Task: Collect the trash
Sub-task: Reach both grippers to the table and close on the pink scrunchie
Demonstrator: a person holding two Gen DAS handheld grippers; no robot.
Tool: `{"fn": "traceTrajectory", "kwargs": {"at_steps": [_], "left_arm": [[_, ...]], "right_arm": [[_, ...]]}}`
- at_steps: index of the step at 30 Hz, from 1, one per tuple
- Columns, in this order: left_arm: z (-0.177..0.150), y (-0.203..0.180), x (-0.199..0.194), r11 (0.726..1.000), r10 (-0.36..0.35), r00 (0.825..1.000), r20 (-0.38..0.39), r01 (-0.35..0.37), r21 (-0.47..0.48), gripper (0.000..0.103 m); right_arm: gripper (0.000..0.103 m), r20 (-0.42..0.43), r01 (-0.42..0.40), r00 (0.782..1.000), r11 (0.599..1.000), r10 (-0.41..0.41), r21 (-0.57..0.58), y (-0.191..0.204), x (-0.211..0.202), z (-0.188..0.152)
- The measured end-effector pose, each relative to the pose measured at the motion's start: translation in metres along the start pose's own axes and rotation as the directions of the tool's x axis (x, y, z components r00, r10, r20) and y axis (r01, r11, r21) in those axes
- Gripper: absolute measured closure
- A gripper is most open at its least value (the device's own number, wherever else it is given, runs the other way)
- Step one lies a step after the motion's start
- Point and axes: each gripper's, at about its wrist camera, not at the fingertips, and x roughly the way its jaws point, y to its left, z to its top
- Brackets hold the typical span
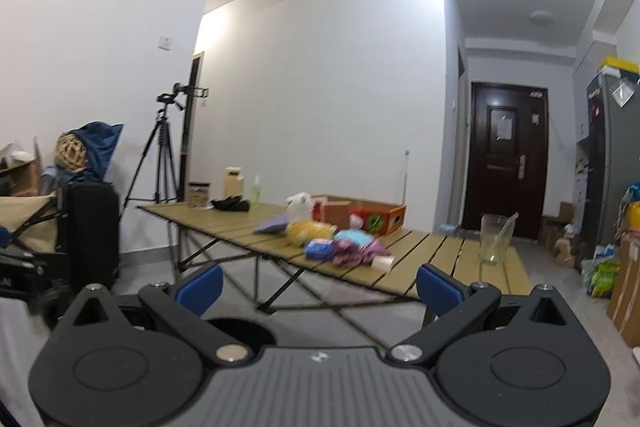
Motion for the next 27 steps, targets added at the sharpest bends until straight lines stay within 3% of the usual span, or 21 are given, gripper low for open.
{"fn": "traceTrajectory", "kwargs": {"at_steps": [11, 17, 20, 23, 27], "left_arm": [[0.066, -0.021, 0.126, 0.997, -0.076, 0.997, -0.008, 0.076, 0.003, 0.000], [0.087, -0.048, 0.206, 0.986, -0.167, 0.979, -0.118, 0.168, -0.001, 0.000], [0.089, -0.062, 0.243, 0.985, -0.162, 0.975, -0.153, 0.168, 0.032, 0.000], [0.089, -0.080, 0.280, 0.978, -0.179, 0.975, -0.135, 0.191, 0.084, 0.000], [0.079, -0.102, 0.324, 0.959, -0.247, 0.960, -0.128, 0.262, 0.111, 0.000]], "right_arm": [[0.000, 0.100, 0.069, 0.993, 0.996, -0.063, -0.052, -0.016, 0.122, 0.022], [0.000, 0.076, 0.064, 0.995, 0.997, -0.062, -0.030, -0.031, 0.193, 0.031], [0.000, 0.031, 0.029, 0.999, 0.997, -0.031, 0.068, -0.054, 0.237, 0.036], [0.000, -0.016, 0.042, 0.999, 0.979, -0.040, 0.199, -0.080, 0.281, 0.034], [0.000, -0.119, 0.097, 0.990, 0.970, -0.071, 0.224, -0.101, 0.341, 0.024]]}}
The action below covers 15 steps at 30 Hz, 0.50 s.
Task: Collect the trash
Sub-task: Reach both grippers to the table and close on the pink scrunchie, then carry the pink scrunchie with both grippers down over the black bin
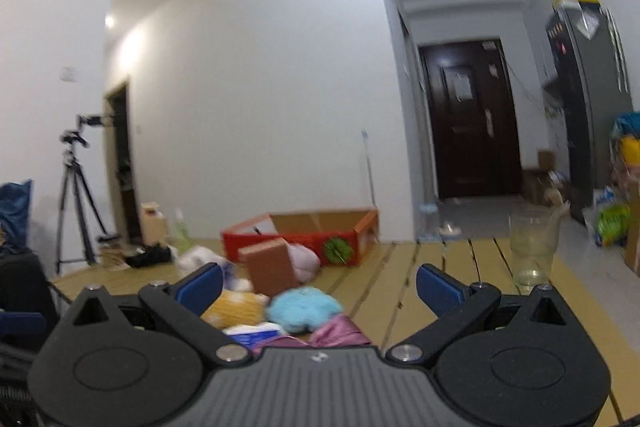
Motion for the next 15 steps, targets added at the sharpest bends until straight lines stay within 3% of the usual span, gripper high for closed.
{"fn": "traceTrajectory", "kwargs": {"at_steps": [4, 7, 9, 12, 14, 15], "left_arm": [[-0.009, -0.002, 0.048, 0.993, -0.064, 0.998, -0.015, 0.063, -0.097, 0.000], [-0.018, -0.005, 0.067, 0.973, -0.133, 0.991, -0.030, 0.124, -0.197, 0.008], [-0.017, -0.016, 0.079, 0.965, -0.190, 0.981, -0.048, 0.178, -0.191, 0.010], [-0.013, -0.035, 0.090, 0.951, -0.258, 0.966, -0.024, 0.249, -0.182, 0.011], [-0.012, -0.045, 0.100, 0.950, -0.265, 0.964, -0.036, 0.254, -0.180, 0.015], [-0.012, -0.049, 0.105, 0.950, -0.264, 0.964, -0.041, 0.252, -0.187, 0.018]], "right_arm": [[0.000, -0.059, 0.001, 0.998, 1.000, -0.002, -0.017, -0.007, 0.050, -0.012], [0.001, -0.146, -0.082, 0.986, 0.996, 0.078, -0.024, -0.008, 0.083, -0.016], [0.007, -0.175, -0.108, 0.979, 0.994, 0.107, 0.006, -0.015, 0.102, -0.014], [0.025, -0.222, -0.119, 0.965, 0.986, 0.142, 0.116, -0.034, 0.127, -0.016], [0.046, -0.257, -0.124, 0.953, 0.980, 0.162, 0.156, -0.041, 0.142, -0.024], [0.051, -0.278, -0.119, 0.947, 0.978, 0.163, 0.169, -0.044, 0.149, -0.029]]}}
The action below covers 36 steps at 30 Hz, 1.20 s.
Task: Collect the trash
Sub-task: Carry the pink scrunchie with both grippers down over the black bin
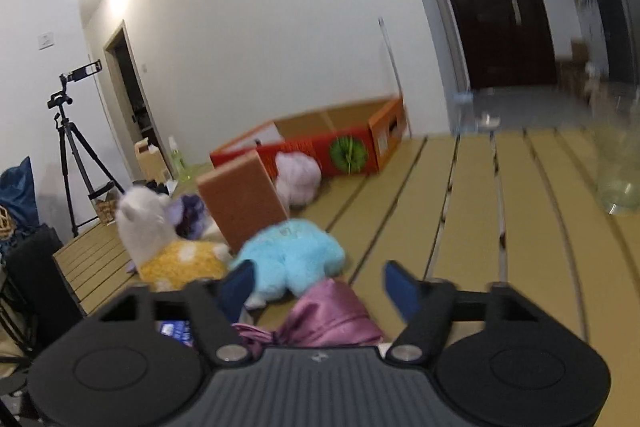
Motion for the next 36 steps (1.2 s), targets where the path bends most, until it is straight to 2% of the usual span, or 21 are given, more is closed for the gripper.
{"fn": "traceTrajectory", "kwargs": {"at_steps": [1, 2, 3, 4, 5, 10, 13, 17, 19, 21, 24, 28, 31, 33, 36], "left_arm": [[-0.001, -0.003, 0.003, 1.000, 0.005, 1.000, 0.012, -0.005, 0.000, 0.025], [-0.001, -0.005, 0.006, 1.000, -0.005, 1.000, 0.024, 0.005, 0.010, 0.034], [-0.001, -0.006, 0.008, 0.999, -0.040, 0.999, 0.015, 0.040, 0.013, 0.056], [-0.001, -0.004, 0.011, 0.997, -0.078, 0.997, -0.006, 0.078, 0.000, 0.072], [-0.002, -0.002, 0.014, 0.994, -0.112, 0.993, -0.027, 0.112, -0.021, 0.076], [-0.004, -0.005, 0.012, 0.994, -0.104, 0.995, 0.000, 0.104, -0.014, 0.089], [0.001, -0.003, 0.000, 0.992, -0.119, 0.993, 0.021, 0.120, -0.030, 0.092], [0.014, -0.005, -0.039, 0.994, -0.112, 0.988, 0.102, 0.110, 0.020, 0.092], [0.019, 0.003, -0.063, 0.994, -0.111, 0.985, 0.133, 0.107, 0.037, 0.092], [0.021, 0.017, -0.089, 0.994, -0.104, 0.983, 0.150, 0.097, 0.053, 0.092], [0.020, 0.046, -0.128, 0.997, -0.065, 0.987, 0.150, 0.059, 0.043, 0.092], [0.007, 0.090, -0.166, 1.000, -0.002, 0.994, 0.110, 0.002, -0.005, 0.092], [-0.009, 0.119, -0.174, 0.998, 0.059, 0.996, 0.068, -0.056, -0.039, 0.092], [-0.023, 0.144, -0.169, 0.991, 0.087, 0.996, 0.003, -0.086, -0.100, 0.092], [-0.041, 0.176, -0.150, 0.982, 0.123, 0.989, -0.081, -0.134, -0.135, 0.092]], "right_arm": [[0.062, -0.029, -0.006, 1.000, 1.000, 0.007, 0.008, -0.003, 0.007, -0.002], [0.069, -0.045, -0.022, 0.999, 0.999, 0.024, 0.024, -0.007, 0.011, -0.005], [0.069, -0.043, -0.038, 0.998, 0.999, 0.039, 0.037, -0.009, 0.012, -0.006], [0.073, -0.040, -0.043, 0.998, 0.999, 0.044, 0.033, -0.010, 0.011, -0.006], [0.075, -0.036, -0.042, 0.998, 0.999, 0.043, 0.027, -0.011, 0.012, -0.007], [0.083, -0.011, -0.014, 1.000, 1.000, 0.014, -0.014, -0.002, 0.003, -0.010], [0.084, 0.039, -0.011, 0.999, 0.999, 0.013, -0.034, 0.005, -0.008, -0.007], [0.084, 0.132, -0.037, 0.990, 0.996, 0.047, -0.079, 0.031, -0.039, 0.001], [0.084, 0.170, -0.076, 0.981, 0.991, 0.094, -0.107, 0.050, -0.053, 0.003], [0.084, 0.174, -0.150, 0.970, 0.982, 0.169, -0.115, 0.067, -0.062, 0.001], [0.084, 0.108, -0.276, 0.952, 0.956, 0.286, -0.095, 0.095, -0.059, -0.009], [0.084, -0.015, -0.369, 0.929, 0.924, 0.369, -0.104, 0.139, -0.037, -0.032], [0.085, -0.118, -0.384, 0.921, 0.917, 0.371, -0.111, 0.168, -0.018, -0.054], [0.085, -0.182, -0.380, 0.917, 0.916, 0.355, -0.128, 0.185, -0.007, -0.071], [0.085, -0.256, -0.356, 0.917, 0.917, 0.305, -0.182, 0.207, 0.017, -0.097]]}}
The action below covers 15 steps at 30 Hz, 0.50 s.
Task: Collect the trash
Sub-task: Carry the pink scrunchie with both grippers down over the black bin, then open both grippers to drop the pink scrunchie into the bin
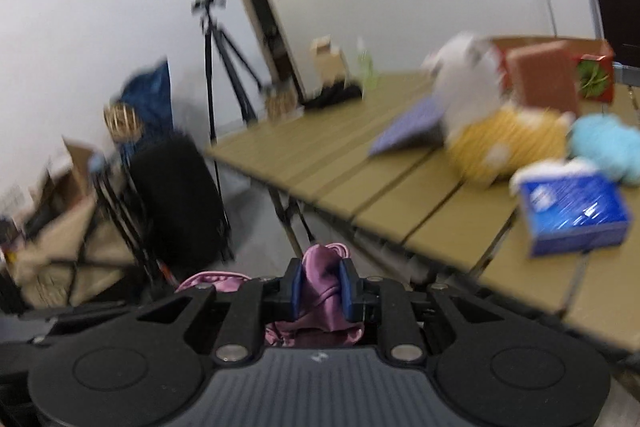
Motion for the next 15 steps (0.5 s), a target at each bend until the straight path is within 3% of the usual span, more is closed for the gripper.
{"fn": "traceTrajectory", "kwargs": {"at_steps": [4, 8, 10, 11, 15], "left_arm": [[-0.018, 0.033, 0.043, 0.994, 0.050, 0.983, -0.177, -0.066, -0.086, 0.092], [-0.035, 0.049, 0.073, 0.987, 0.073, 0.958, -0.277, -0.110, -0.120, 0.089], [-0.043, 0.055, 0.088, 0.984, 0.111, 0.941, -0.320, -0.149, -0.097, 0.068], [-0.047, 0.059, 0.094, 0.980, 0.143, 0.933, -0.331, -0.180, -0.085, 0.064], [-0.054, 0.069, 0.105, 0.970, 0.197, 0.904, -0.380, -0.236, -0.060, 0.063]], "right_arm": [[0.085, -0.134, 0.047, 0.990, 0.998, -0.052, -0.041, 0.008, 0.045, -0.024], [0.082, -0.230, 0.090, 0.968, 0.994, -0.103, -0.065, 0.003, 0.081, -0.043], [0.078, -0.289, 0.114, 0.948, 0.991, -0.130, -0.072, -0.006, 0.100, -0.053], [0.078, -0.309, 0.128, 0.940, 0.989, -0.145, -0.074, -0.012, 0.108, -0.059], [0.074, -0.404, 0.160, 0.898, 0.985, -0.173, -0.067, -0.027, 0.121, -0.075]]}}
